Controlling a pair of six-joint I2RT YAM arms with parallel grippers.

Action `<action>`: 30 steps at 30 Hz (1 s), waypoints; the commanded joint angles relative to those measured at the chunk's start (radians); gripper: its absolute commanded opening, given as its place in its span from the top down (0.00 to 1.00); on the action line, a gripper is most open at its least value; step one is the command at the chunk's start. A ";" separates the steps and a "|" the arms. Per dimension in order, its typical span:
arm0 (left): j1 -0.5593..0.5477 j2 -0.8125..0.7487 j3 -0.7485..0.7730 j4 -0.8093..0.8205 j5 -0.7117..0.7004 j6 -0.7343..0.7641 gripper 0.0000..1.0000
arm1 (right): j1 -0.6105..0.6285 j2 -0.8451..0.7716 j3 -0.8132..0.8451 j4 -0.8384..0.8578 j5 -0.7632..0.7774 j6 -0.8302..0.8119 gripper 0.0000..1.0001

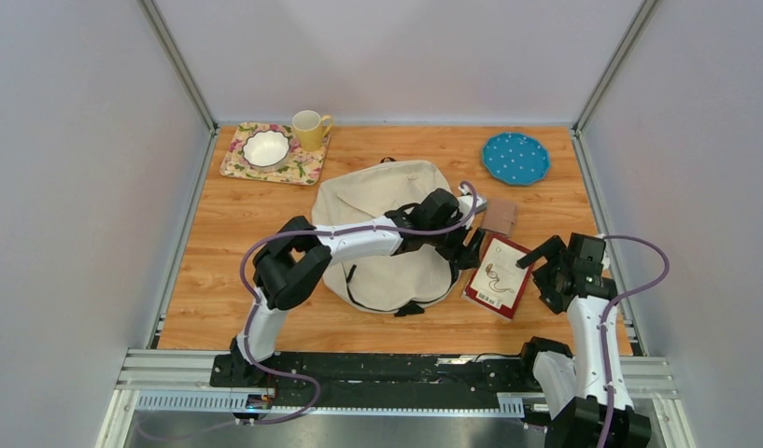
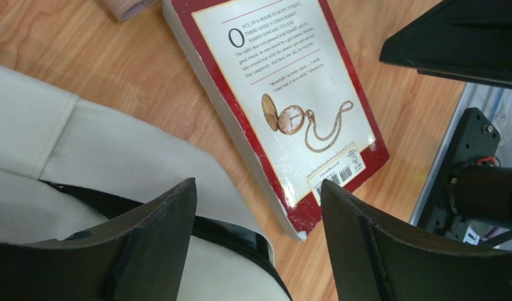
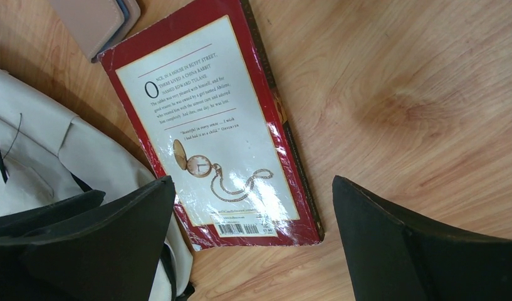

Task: Pack the student bag
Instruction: Pick up the book from the center of the board.

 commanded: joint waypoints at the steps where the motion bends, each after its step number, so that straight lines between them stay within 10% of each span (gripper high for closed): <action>1: 0.005 0.043 0.061 0.038 0.032 -0.024 0.20 | -0.005 0.006 -0.028 0.067 -0.045 -0.008 0.01; 21: 0.003 0.247 0.175 0.026 0.256 -0.208 0.19 | -0.005 0.183 -0.077 0.198 -0.154 -0.006 0.07; 30: 0.006 0.226 0.176 0.072 0.343 -0.277 0.47 | -0.007 0.281 -0.094 0.241 -0.226 -0.026 0.23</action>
